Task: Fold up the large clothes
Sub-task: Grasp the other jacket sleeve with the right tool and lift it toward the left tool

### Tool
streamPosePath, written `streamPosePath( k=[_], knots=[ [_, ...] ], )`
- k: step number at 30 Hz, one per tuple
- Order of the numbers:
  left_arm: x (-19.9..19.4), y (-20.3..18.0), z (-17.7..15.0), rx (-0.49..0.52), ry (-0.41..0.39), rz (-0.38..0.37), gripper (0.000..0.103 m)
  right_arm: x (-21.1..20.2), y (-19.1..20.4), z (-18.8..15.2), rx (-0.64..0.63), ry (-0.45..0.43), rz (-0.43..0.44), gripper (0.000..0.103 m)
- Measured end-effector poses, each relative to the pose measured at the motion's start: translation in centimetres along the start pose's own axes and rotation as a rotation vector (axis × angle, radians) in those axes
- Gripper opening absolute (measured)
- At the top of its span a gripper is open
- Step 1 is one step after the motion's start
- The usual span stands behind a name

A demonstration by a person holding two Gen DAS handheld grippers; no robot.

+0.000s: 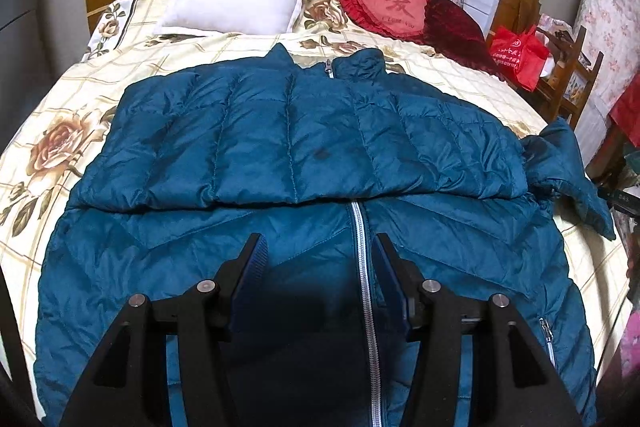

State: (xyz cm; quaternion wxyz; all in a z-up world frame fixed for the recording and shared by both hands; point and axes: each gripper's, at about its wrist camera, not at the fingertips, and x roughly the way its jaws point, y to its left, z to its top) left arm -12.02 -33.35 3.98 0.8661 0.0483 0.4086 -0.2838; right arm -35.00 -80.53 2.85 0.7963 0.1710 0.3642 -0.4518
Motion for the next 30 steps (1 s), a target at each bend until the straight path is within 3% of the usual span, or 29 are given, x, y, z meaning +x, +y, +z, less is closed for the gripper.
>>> streamPosePath(
  k=[6, 10, 13, 16, 17, 18, 19, 21, 24, 30],
  knots=[
    [0.5, 0.5, -0.2, -0.012, 0.019, -0.009, 0.036, 4.3, -5.8, 1.7, 0.095, 0.035, -0.098, 0.079],
    [1.1, 0.8, -0.5, -0.025, 0.043, -0.013, 0.036, 6.5, -9.2, 1.7, 0.190, 0.051, -0.131, 0.085],
    [1.6, 0.6, -0.7, -0.025, 0.055, -0.014, 0.036, 8.5, -10.6, 1.1, 0.238, 0.109, -0.111, 0.094],
    [1.9, 0.4, -0.9, -0.027, 0.067, -0.023, 0.036, 9.3, -11.2, 0.4, 0.276, 0.112, -0.067, 0.094],
    [1.9, 0.2, -0.9, -0.025, 0.069, -0.025, 0.036, 9.2, -10.9, 0.4, 0.267, 0.103, -0.066, 0.091],
    [1.9, 0.1, -0.9, -0.023, 0.068, -0.027, 0.036, 9.0, -10.5, 0.4, 0.249, 0.094, -0.053, 0.082],
    [1.7, 0.0, -0.9, -0.020, 0.067, -0.030, 0.036, 8.6, -10.1, 0.6, 0.231, 0.086, -0.022, 0.055],
    [1.3, -0.1, -0.9, -0.018, 0.058, -0.039, 0.036, 7.7, -9.2, 0.9, 0.204, 0.080, 0.026, 0.022],
    [0.1, 0.0, -0.9, -0.016, 0.038, -0.051, 0.036, 5.1, -7.8, 1.7, 0.156, 0.035, 0.046, 0.016],
    [-2.8, 1.7, -0.6, -0.013, -0.027, -0.019, 0.036, -3.5, -4.9, 4.6, 0.133, -0.128, 0.186, 0.016]
  ],
)
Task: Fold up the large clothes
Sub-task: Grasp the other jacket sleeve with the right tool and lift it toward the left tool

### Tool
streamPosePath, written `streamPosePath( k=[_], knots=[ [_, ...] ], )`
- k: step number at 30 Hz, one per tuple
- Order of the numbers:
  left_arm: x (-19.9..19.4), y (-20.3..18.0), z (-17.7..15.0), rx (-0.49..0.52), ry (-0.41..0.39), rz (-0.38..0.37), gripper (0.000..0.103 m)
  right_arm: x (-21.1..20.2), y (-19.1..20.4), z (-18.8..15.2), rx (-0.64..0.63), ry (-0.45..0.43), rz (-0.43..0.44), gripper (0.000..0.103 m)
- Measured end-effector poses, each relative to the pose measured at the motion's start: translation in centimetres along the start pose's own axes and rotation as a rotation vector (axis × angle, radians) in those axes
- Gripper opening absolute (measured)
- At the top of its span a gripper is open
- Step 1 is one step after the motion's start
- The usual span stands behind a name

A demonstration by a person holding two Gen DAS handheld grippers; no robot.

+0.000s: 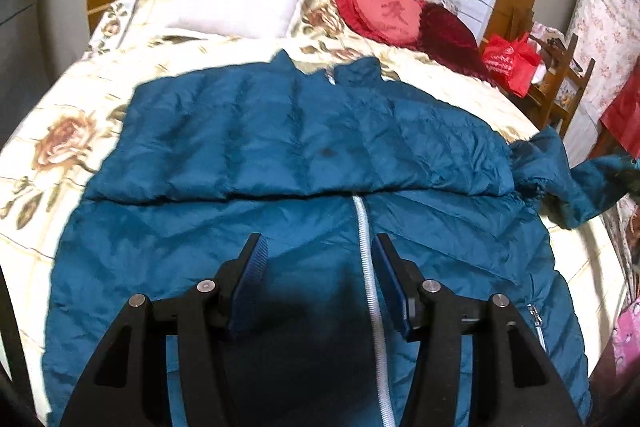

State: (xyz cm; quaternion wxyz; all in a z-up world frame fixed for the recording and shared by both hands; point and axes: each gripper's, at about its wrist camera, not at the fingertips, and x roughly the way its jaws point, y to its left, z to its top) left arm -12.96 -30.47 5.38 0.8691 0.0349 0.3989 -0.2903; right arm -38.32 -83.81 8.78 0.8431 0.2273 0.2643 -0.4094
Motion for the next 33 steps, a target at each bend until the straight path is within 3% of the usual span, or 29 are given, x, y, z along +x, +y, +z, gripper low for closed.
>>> streamPosePath(
  k=[4, 8, 16, 20, 27, 33],
  knots=[
    [-1.2, 2.1, 0.3, -0.045, -0.022, 0.032, 0.036, -4.7, 4.9, 1.7, -0.068, -0.066, 0.099, 0.016],
    [-1.8, 4.5, 0.3, -0.096, -0.016, 0.058, 0.036, -8.3, 12.5, 2.8, -0.151, -0.092, 0.236, 0.016],
    [-3.0, 9.6, 0.1, -0.216, -0.042, 0.073, 0.036, -10.6, 30.0, 1.1, -0.341, -0.021, 0.491, 0.016],
    [-3.0, 11.9, -0.2, -0.271, -0.055, 0.086, 0.036, -10.1, 38.5, -1.9, -0.415, 0.059, 0.591, 0.016],
    [-1.9, 14.3, -0.7, -0.308, -0.052, 0.089, 0.036, -7.9, 50.0, -9.2, -0.533, 0.220, 0.706, 0.015],
    [-0.9, 15.5, -1.0, -0.341, -0.061, 0.076, 0.036, -3.7, 54.5, -16.9, -0.590, 0.336, 0.693, 0.016]
  ],
)
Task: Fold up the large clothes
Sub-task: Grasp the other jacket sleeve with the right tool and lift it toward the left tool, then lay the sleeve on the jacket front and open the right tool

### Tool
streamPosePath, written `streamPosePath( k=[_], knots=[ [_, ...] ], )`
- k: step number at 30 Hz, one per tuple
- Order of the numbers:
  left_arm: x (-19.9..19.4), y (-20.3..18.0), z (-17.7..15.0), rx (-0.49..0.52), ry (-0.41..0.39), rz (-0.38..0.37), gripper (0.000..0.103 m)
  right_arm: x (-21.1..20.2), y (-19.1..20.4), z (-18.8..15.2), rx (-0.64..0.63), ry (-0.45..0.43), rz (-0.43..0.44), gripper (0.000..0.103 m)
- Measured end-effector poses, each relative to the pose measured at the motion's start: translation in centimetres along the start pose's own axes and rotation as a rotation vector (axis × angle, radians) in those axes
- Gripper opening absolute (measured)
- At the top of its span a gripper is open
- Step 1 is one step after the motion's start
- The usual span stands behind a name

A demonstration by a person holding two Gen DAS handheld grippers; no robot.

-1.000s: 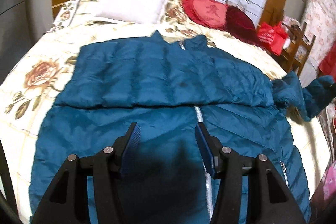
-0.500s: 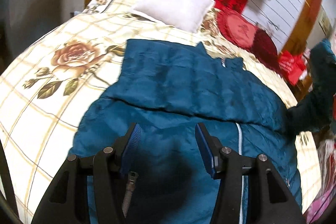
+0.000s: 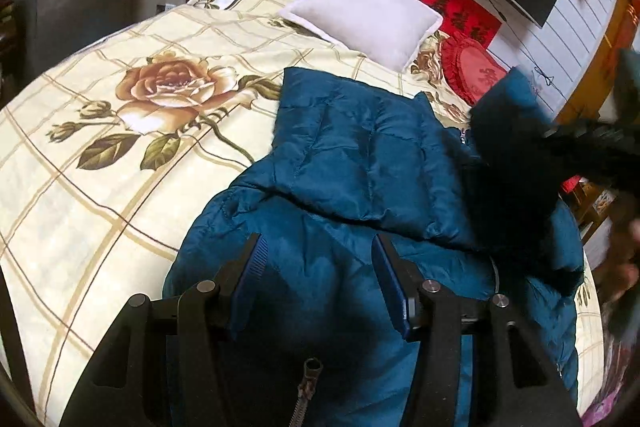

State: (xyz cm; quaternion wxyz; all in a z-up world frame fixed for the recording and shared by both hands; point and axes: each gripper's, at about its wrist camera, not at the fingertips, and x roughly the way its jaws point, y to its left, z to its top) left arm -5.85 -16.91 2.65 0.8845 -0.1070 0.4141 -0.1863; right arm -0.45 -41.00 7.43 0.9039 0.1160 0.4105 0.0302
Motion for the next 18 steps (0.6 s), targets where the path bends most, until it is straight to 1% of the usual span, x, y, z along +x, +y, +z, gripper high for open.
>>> streamPosePath(
  k=[2, 4, 5, 6, 7, 9, 11, 14, 18],
  knots=[
    [0.2, 0.2, 0.0, -0.003, 0.008, -0.004, 0.036, 2.9, -0.1, -1.0, 0.004, 0.049, -0.008, 0.016],
    [0.3, 0.3, -0.1, 0.000, 0.009, -0.004, 0.036, 5.0, 0.0, -1.8, 0.017, 0.090, 0.009, 0.021],
    [0.4, 0.3, -0.2, 0.003, 0.011, -0.005, 0.036, 5.5, -0.2, -2.2, 0.021, 0.100, 0.021, 0.024],
    [0.5, 0.3, -0.2, 0.004, 0.013, -0.006, 0.036, 5.8, -0.1, -2.3, 0.022, 0.106, 0.038, 0.034],
    [0.5, 0.3, -0.3, 0.004, 0.014, -0.008, 0.036, 5.7, 0.0, -2.4, 0.026, 0.105, 0.073, 0.051],
    [0.6, 0.3, -0.4, 0.002, 0.017, -0.013, 0.036, 4.5, 0.3, -2.2, 0.038, 0.084, 0.143, 0.070],
    [0.5, 0.2, -0.5, 0.002, 0.018, -0.030, 0.036, 2.8, 0.4, -1.8, 0.026, 0.056, 0.154, 0.071],
    [0.1, 0.1, -0.6, -0.001, 0.009, -0.060, 0.036, 0.0, -0.5, -1.5, 0.020, 0.018, 0.124, 0.071],
    [-0.7, -0.5, -0.2, -0.023, 0.008, -0.131, 0.037, -4.1, -4.0, -2.8, 0.039, -0.007, 0.061, 0.071]
  ],
)
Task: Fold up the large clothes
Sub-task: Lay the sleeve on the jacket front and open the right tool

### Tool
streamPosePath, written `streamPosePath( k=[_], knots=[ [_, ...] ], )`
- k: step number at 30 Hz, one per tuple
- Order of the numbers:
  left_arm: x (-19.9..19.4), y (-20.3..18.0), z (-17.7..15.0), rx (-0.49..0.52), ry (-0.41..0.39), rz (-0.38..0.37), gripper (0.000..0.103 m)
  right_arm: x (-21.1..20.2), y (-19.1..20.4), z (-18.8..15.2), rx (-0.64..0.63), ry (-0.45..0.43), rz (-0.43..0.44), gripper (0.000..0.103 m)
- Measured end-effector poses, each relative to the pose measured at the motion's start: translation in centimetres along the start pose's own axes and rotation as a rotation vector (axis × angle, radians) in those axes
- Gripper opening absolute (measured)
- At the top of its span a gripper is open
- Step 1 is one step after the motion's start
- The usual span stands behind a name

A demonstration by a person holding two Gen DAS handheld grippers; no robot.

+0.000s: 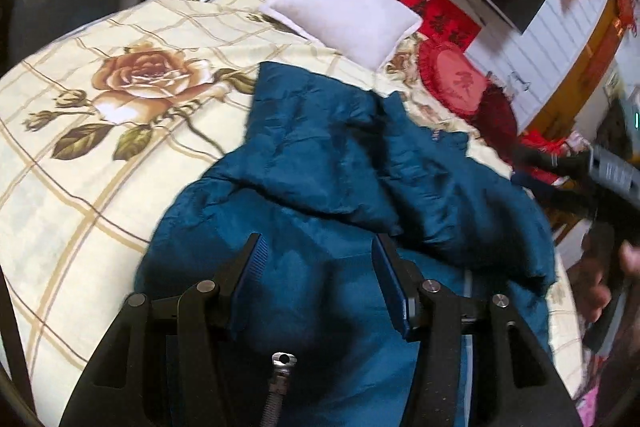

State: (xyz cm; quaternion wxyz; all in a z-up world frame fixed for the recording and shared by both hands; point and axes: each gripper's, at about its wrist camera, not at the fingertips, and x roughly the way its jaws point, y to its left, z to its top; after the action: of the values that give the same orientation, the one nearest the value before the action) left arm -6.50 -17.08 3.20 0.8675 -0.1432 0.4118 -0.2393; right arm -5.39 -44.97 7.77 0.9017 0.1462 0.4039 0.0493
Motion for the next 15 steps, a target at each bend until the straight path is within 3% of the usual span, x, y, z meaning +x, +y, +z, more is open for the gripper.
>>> streamPosePath(
  k=[4, 10, 15],
  knots=[
    [-0.5, -1.3, 0.8, -0.010, -0.007, -0.065, 0.045, -3.7, -4.4, -2.4, 0.062, 0.004, -0.038, 0.071],
    [2.1, -5.3, 2.5, 0.029, 0.052, -0.064, 0.050, -9.2, -11.2, -6.0, 0.189, -0.054, -0.073, 0.072],
    [5.3, -9.2, 2.0, 0.107, 0.062, 0.008, 0.050, -10.8, -14.9, -8.4, 0.305, -0.055, -0.060, 0.072]
  ],
)
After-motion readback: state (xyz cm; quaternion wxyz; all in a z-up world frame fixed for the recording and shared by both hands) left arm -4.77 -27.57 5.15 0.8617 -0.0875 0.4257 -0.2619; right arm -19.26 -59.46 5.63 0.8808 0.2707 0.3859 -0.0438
